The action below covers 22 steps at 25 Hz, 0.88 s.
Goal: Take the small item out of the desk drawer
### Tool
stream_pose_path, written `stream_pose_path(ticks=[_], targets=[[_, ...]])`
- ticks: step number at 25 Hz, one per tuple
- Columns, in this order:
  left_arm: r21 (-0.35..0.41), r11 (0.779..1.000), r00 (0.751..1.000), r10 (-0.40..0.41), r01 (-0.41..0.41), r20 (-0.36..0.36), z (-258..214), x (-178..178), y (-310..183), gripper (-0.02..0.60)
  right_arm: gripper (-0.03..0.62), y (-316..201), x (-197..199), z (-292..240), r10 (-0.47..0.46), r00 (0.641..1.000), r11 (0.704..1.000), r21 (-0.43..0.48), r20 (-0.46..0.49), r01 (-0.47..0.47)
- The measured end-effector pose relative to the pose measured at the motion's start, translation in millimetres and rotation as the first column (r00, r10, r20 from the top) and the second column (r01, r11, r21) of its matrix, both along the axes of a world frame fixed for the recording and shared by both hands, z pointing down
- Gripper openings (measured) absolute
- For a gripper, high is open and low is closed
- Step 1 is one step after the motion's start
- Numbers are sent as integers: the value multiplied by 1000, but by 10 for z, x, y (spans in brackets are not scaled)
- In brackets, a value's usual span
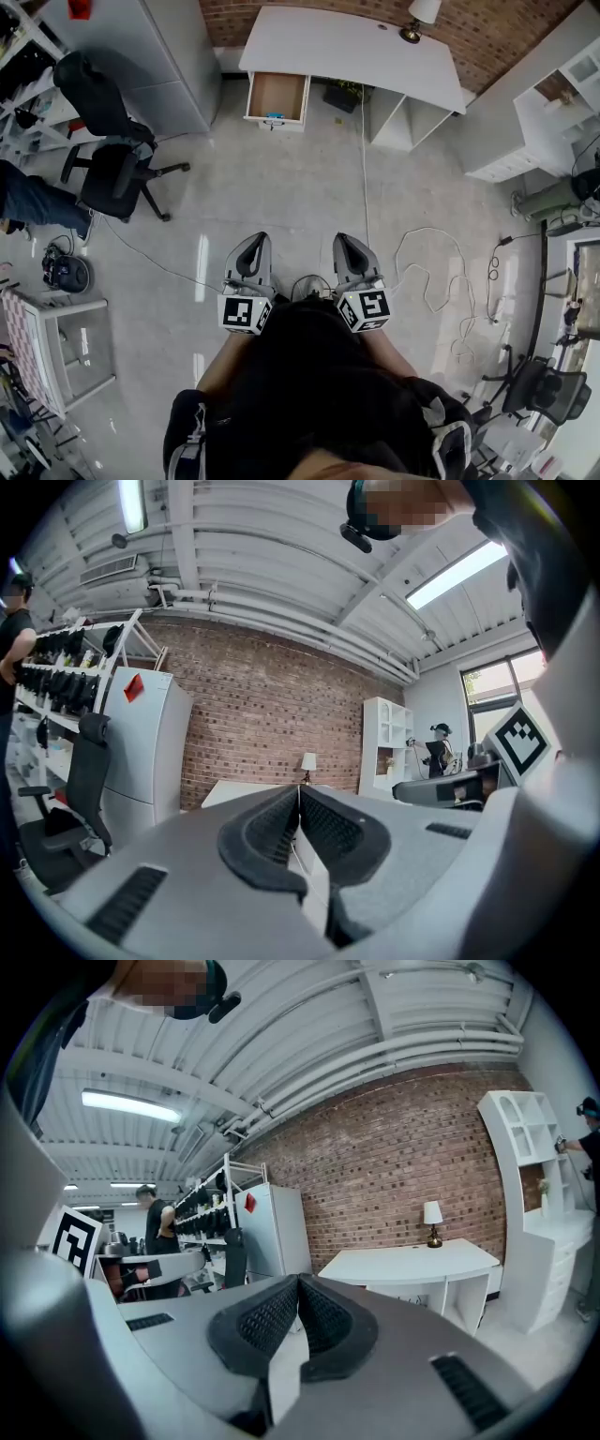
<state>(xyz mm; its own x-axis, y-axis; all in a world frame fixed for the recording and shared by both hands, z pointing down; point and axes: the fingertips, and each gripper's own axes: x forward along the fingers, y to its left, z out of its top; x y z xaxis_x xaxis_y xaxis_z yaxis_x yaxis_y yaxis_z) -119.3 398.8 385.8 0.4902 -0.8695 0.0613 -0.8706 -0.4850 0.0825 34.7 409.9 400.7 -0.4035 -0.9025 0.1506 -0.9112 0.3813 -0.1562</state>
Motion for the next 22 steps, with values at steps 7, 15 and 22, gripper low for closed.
stream_pose_path(ticks=[7,15,22], targets=[[0,1000,1000,-4,4,14,-13,313,14,11,26,-8,286,6,-15,1000,1000,2,7,15],[-10,999,999,-38,38,22,21,721,-69,11,26,-114,597,69,-81,997,997,6,1,81],[-37,998,998,-46,47,48,102,945,-178,11,26,-317,771,121,-113,994,994,2,5,113]])
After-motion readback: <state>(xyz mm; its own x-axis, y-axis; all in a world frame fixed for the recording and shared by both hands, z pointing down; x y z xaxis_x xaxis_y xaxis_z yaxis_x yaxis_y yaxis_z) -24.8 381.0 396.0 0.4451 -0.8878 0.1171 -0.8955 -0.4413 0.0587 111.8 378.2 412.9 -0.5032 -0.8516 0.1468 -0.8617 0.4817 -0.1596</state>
